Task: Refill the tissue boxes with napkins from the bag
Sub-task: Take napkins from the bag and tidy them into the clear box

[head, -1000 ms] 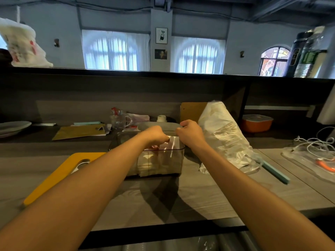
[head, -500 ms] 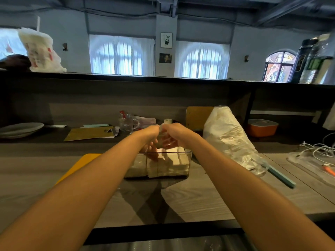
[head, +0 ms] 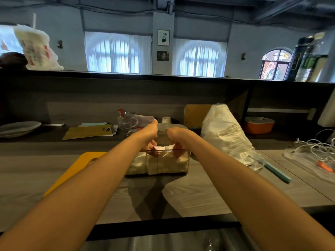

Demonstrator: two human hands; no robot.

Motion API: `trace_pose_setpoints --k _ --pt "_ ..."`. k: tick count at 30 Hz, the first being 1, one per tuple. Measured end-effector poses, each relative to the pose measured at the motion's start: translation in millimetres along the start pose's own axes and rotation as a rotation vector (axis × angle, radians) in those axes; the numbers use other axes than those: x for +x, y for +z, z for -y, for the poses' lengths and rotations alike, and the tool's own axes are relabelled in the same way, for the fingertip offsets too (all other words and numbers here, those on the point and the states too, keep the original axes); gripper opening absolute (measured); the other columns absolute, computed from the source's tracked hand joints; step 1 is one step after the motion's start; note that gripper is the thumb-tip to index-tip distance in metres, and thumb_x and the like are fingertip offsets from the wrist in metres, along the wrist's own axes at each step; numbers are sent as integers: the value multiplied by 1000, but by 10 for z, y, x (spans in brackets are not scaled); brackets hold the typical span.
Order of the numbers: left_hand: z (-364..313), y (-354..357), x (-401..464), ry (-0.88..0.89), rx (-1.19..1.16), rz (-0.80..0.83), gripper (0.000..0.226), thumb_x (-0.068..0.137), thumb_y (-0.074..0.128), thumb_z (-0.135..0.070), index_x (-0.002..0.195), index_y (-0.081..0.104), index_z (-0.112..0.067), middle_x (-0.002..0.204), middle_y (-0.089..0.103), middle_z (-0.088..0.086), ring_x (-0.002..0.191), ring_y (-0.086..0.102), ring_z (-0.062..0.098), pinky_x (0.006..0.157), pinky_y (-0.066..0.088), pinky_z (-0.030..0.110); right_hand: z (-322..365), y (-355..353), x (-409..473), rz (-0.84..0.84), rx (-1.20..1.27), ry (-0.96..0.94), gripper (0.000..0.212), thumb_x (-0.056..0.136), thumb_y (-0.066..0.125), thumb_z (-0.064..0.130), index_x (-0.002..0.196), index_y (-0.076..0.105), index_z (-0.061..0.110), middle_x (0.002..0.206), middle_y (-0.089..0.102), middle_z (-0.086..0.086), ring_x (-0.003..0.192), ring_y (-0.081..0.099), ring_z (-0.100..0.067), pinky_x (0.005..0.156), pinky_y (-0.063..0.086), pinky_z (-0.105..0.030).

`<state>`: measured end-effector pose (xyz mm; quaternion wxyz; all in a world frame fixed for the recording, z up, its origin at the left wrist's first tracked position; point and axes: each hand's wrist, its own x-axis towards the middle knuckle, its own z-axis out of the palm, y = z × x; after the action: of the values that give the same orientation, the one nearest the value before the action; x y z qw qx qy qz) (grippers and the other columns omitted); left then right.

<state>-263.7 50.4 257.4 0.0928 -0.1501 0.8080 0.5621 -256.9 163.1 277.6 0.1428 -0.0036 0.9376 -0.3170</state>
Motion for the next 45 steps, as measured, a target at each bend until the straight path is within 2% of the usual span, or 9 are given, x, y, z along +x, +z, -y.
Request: trace_pose_setpoints --k 4,11,18,21,27,32,37,41,45 --pt "-52 92 -143 152 -86 -111 71 102 18 -61 152 32 -12 144 47 19 120 57 35 90 48 40 -5 -75 -32 -174 211 -59 35 106 36 28 118 55 1 110 64 -19 98 66 -31 91 56 -43" --pt "-191 567 -605 657 -329 -296 35 106 29 -45 118 52 -22 101 59 -1 101 62 22 96 52 45 -623 -241 -277 -581 910 -441 23 100 39 26 97 62 22 101 67 -8 99 64 -25 93 54 -44" --pt "44 1571 -850 927 -329 -145 22 107 37 -27 99 57 -30 95 66 4 91 66 20 82 56 31 -1835 -371 -531 -856 879 -385 35 97 41 17 80 71 12 80 71 -11 82 67 -25 81 55 -45" --pt "104 1905 -717 796 -351 -72 23 106 39 -26 102 61 -23 94 66 5 93 66 27 82 55 37 -2273 -516 -445 -787 734 -247 42 99 39 23 76 72 11 81 73 -8 83 67 -22 79 52 -41" --pt "164 2272 -447 848 -21 -110 19 103 48 -21 100 66 -17 96 67 1 91 61 12 76 46 25 -2676 -669 -232 -563 464 -197 55 104 31 40 115 70 3 109 70 -7 98 58 -14 86 36 -29" --pt "113 2479 -95 825 367 -111 23 96 60 -30 110 71 -15 113 66 1 107 58 15 86 39 23 -2759 -769 -73 -568 387 -168 70 103 24 54 94 74 5 91 66 -3 88 59 -16 83 40 -32" --pt "57 2573 113 772 507 -141 25 87 72 -38 102 73 -18 102 64 -9 99 61 16 89 50 33 -2888 -785 27 -490 573 -262 78 102 18 57 99 75 4 115 70 -7 109 58 -17 76 36 -23" --pt "63 2569 201 729 310 -131 24 92 68 -27 76 75 -11 71 70 5 72 66 23 74 55 43 -2956 -804 59 -403 552 -312 77 103 13 55 115 71 6 131 62 -6 125 50 -19 87 33 -21" --pt "83 2499 217 740 22 -255 18 92 69 -24 77 76 -17 70 70 0 67 62 12 63 46 25 -2940 -767 63 -421 457 -325 70 103 16 55 128 64 11 140 54 -7 131 45 -21 98 27 -27"
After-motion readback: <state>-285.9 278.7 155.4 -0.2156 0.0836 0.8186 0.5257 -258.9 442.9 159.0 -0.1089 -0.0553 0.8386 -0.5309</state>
